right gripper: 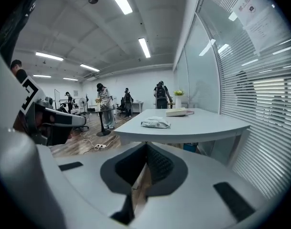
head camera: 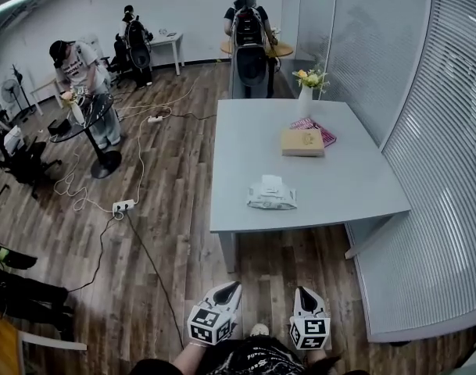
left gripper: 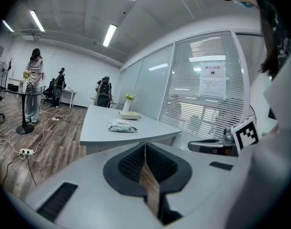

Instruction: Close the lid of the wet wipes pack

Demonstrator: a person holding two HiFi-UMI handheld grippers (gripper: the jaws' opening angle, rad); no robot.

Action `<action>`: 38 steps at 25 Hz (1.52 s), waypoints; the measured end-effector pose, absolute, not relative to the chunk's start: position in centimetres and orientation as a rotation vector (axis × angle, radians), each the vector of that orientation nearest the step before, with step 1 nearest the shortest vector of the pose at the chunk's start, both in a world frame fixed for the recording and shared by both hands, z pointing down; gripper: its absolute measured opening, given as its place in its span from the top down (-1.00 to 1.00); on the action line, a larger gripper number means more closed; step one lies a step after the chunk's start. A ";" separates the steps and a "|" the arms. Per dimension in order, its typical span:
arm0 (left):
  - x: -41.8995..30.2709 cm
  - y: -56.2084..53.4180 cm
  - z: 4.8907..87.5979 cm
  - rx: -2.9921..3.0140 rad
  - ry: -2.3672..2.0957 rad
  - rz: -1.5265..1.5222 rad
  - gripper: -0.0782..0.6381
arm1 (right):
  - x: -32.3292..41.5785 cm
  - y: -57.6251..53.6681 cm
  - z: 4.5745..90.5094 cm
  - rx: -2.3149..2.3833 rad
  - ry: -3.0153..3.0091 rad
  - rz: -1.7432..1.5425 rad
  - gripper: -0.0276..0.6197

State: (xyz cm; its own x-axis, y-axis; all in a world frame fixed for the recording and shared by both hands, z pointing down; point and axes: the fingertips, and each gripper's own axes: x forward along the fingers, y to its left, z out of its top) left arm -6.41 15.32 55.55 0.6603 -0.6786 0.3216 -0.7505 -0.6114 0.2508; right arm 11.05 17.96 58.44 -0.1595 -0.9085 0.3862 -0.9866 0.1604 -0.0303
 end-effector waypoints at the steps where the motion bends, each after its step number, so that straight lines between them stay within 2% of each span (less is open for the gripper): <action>1: -5.7 14.7 55.7 2.510 -1.136 0.276 0.75 | 11.8 17.4 58.7 1.820 -2.163 0.409 0.92; 8: -1.6 11.7 55.9 2.481 -1.177 0.248 0.75 | 15.7 13.8 59.1 1.752 -2.189 0.404 0.92; 18: -0.3 7.9 57.7 2.445 -1.174 0.285 0.75 | 15.4 11.0 60.3 1.704 -2.275 0.516 0.92; 29: 3.1 -1.8 58.2 2.547 -1.012 0.291 0.75 | 18.2 4.3 60.5 1.882 -2.132 0.532 0.92; 38: 2.5 -11.6 57.5 2.629 -0.927 0.317 0.75 | 16.5 -4.2 59.3 1.953 -2.076 0.501 0.92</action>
State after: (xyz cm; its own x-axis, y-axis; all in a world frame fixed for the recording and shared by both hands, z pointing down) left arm 2.52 -11.64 57.47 0.7631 -0.5645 0.3147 -0.6390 -0.7320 0.2364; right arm 16.48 -4.17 59.26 -0.0727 -0.9111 0.4058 -0.9959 0.0440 -0.0796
